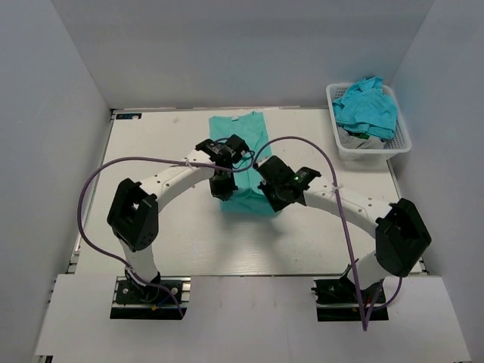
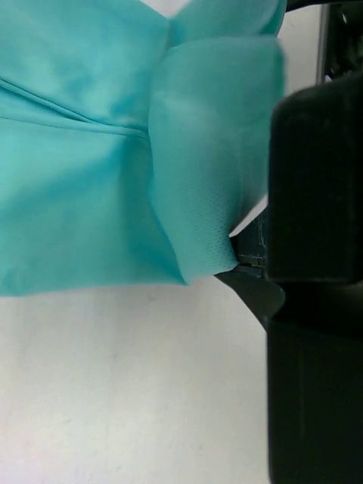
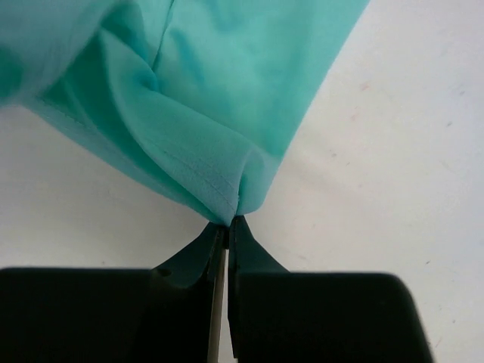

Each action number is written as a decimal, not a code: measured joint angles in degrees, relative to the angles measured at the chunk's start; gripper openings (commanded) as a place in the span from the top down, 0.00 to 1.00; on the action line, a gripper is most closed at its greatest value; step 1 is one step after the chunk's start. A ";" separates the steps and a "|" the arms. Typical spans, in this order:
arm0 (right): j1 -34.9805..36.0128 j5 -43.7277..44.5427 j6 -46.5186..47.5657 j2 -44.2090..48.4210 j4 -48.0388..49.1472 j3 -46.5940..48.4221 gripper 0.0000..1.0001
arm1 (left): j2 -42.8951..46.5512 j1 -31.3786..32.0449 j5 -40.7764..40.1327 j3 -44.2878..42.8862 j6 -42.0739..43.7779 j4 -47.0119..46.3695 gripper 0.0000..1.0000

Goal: Fold and stack the t-shirts
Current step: Fold the folded rectangular tshirt in 1/3 of the way

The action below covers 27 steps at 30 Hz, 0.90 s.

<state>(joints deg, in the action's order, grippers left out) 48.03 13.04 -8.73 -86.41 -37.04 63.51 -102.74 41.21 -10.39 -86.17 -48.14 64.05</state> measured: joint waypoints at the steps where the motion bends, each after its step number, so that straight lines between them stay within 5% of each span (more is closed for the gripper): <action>1: -0.52 0.39 0.07 -0.66 0.17 0.98 1.00 | -0.37 -0.76 -0.31 -0.61 -0.09 -0.13 1.00; 27: -13.00 -5.01 10.32 -24.72 -0.81 36.13 1.00 | -17.84 -14.99 1.77 -25.59 10.38 -5.07 1.00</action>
<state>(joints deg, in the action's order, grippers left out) 35.03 8.03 1.58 -111.13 -37.85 99.63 -120.57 26.22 -8.62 -111.77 -37.76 58.98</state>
